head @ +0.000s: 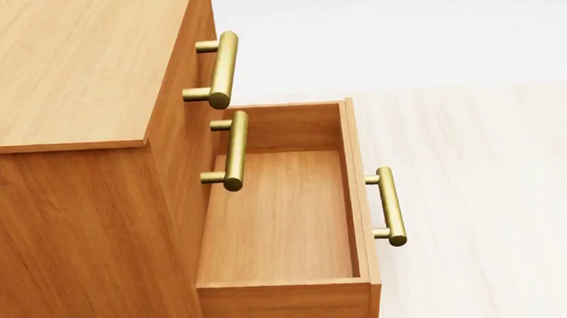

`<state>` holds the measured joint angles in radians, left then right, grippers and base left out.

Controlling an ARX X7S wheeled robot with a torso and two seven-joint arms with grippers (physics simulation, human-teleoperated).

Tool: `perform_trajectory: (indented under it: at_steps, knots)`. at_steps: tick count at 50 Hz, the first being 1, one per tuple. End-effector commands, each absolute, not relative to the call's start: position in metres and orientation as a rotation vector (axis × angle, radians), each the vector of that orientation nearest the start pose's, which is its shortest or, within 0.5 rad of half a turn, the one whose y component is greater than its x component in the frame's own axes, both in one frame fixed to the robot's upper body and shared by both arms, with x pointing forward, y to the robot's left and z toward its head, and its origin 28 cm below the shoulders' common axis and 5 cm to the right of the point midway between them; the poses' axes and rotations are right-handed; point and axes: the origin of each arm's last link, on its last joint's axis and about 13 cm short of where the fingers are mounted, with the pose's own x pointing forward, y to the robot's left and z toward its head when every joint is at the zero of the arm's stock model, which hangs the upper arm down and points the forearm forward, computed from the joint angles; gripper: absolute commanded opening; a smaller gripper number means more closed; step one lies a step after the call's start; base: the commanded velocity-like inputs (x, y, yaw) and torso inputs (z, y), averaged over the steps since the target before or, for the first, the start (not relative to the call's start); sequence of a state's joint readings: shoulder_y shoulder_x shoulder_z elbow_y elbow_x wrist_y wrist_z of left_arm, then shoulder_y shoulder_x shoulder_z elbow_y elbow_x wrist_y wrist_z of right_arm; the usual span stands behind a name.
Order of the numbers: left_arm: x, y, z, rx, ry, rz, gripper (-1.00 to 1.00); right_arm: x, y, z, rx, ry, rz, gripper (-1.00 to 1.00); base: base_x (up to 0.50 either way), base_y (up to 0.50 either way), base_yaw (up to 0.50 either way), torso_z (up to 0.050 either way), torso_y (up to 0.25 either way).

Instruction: Put the bowl on top of the cabinet.

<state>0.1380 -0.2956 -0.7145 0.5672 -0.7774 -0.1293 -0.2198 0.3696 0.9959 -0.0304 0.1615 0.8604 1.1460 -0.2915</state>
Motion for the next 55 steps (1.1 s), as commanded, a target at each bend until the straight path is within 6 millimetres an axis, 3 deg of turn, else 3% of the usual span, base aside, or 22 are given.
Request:
perform_trajectory:
  at_steps: [1, 12, 29, 35, 55]
  knots:
    - [0.144, 0.355, 0.148, -0.304, -0.534, 0.529, 1.0, 0.206, -0.334, 0.131, 0.084, 0.8, 0.063, -1.0, 0.0, 0.0, 0.0, 0.0, 0.0]
    - [0.144, 0.355, 0.148, -0.3, -0.532, 0.528, 1.0, 0.201, -0.342, 0.164, 0.06, 0.735, 0.042, -1.0, 0.0, 0.0, 0.0, 0.0, 0.0]
    - [0.144, 0.355, 0.148, -0.3, -0.532, 0.529, 1.0, 0.231, -0.337, 0.247, -0.11, 0.619, 0.122, -1.0, 0.0, 0.0, 0.0, 0.0, 0.0]
    - [0.144, 0.356, 0.148, -0.302, -0.531, 0.53, 1.0, 0.248, -0.325, 0.272, -0.186, 0.592, 0.181, -1.0, 0.0, 0.0, 0.0, 0.0, 0.0]
    - [0.144, 0.355, 0.147, -0.296, -0.525, 0.52, 1.0, 0.303, -0.276, 0.319, -0.313, 0.526, 0.38, -1.0, 0.0, 0.0, 0.0, 0.0, 0.0]
